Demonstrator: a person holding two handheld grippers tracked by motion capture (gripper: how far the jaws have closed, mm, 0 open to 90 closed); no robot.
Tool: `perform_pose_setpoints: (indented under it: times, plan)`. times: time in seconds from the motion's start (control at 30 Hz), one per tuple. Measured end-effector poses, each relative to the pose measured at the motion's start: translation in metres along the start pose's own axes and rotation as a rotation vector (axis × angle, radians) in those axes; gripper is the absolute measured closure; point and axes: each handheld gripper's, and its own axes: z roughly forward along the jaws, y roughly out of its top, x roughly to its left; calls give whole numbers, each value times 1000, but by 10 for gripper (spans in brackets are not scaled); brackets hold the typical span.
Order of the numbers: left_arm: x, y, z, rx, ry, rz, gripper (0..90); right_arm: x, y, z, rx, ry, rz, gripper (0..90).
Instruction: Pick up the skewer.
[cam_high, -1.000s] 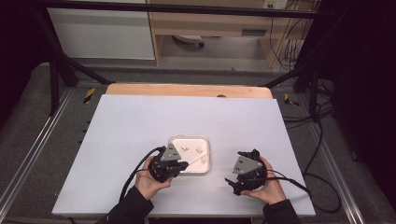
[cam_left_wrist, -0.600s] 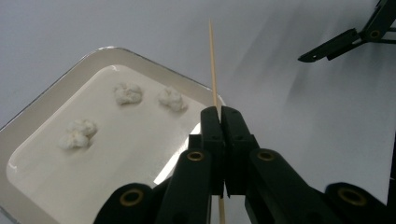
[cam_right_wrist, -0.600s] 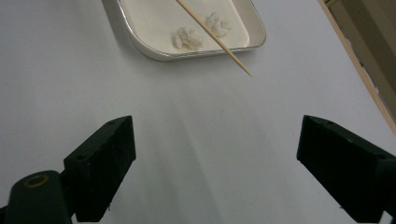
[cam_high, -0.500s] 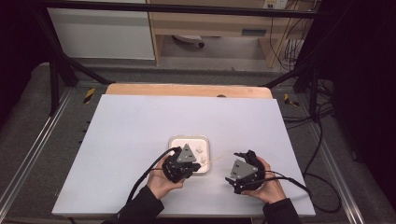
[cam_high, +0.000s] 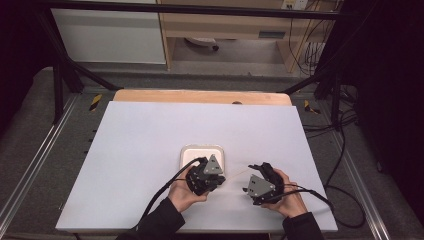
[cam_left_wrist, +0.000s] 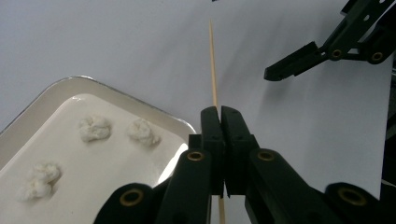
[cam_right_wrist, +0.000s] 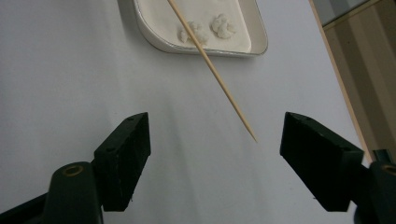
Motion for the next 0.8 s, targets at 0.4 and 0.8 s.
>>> perform_pose_setpoints:
  times: [0.4,0.8]
  plan:
    - [-7,10,9,11,-18,25,888,1,0,1,-23,6,-100,427]
    - [-12,11,12,10,-39,30,888,4,0,3,-10,-2,-245,600]
